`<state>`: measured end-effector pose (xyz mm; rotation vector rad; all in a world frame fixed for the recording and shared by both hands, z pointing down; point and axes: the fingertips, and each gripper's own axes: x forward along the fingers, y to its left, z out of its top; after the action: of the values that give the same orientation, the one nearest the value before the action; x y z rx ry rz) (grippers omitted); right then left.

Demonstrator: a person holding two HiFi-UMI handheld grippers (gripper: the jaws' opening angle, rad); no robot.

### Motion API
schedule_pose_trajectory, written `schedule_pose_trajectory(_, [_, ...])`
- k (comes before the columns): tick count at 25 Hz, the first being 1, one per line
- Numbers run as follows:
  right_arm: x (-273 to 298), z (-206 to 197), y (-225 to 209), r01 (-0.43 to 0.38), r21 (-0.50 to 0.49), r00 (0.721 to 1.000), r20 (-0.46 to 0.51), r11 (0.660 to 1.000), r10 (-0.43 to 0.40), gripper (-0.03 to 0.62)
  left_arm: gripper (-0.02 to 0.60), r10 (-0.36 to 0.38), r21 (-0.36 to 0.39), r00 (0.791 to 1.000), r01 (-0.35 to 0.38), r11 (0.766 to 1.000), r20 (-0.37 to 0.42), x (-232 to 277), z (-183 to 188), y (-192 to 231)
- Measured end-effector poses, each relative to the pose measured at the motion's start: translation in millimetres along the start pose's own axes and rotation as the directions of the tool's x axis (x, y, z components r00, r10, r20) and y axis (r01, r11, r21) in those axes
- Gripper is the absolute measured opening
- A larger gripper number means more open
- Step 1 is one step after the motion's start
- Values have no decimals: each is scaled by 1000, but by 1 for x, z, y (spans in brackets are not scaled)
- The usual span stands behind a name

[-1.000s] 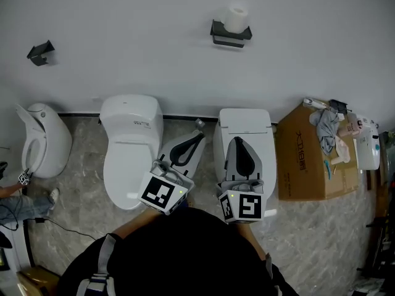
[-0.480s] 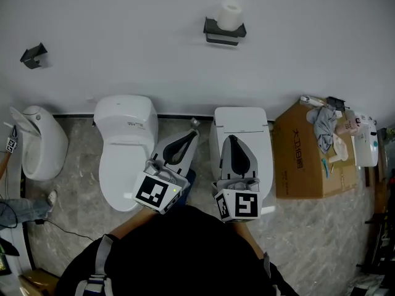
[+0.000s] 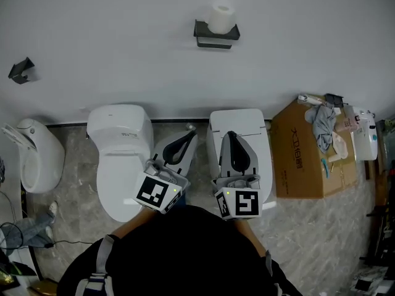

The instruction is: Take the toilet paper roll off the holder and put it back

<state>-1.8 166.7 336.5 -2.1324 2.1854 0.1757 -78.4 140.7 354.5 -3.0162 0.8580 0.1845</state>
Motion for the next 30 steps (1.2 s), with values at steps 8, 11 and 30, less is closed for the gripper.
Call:
schedule_pose_trajectory(8, [67,-9,-22,-15,-4,1000,-11,1000,15,23,6,10,-24,999,-11,1000,-42,55,-6,44])
schedule_pose_trajectory(11, [95,-11,-31,-21,-9,1000,-13,1000,21,23,6,7,-24,999,-8,1000,-42,77,-5,60])
schedule_pose_trajectory(30, [231,-27,-87,55,11,998,-34,998,-54,23,6,-70,-45,995,67,997,-75,199,-11,146])
